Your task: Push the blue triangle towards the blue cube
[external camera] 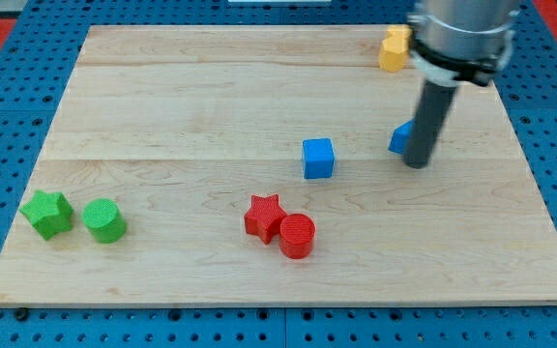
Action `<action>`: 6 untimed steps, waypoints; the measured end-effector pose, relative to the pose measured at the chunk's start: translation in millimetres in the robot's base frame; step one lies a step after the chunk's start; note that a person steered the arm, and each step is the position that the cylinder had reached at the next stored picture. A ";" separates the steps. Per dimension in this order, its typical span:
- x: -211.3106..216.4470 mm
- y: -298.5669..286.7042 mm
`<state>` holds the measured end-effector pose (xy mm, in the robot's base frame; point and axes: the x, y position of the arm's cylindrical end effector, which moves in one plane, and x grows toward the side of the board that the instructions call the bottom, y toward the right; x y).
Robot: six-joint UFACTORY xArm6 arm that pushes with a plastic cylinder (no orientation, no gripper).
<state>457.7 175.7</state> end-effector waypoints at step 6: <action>4.7 -33.6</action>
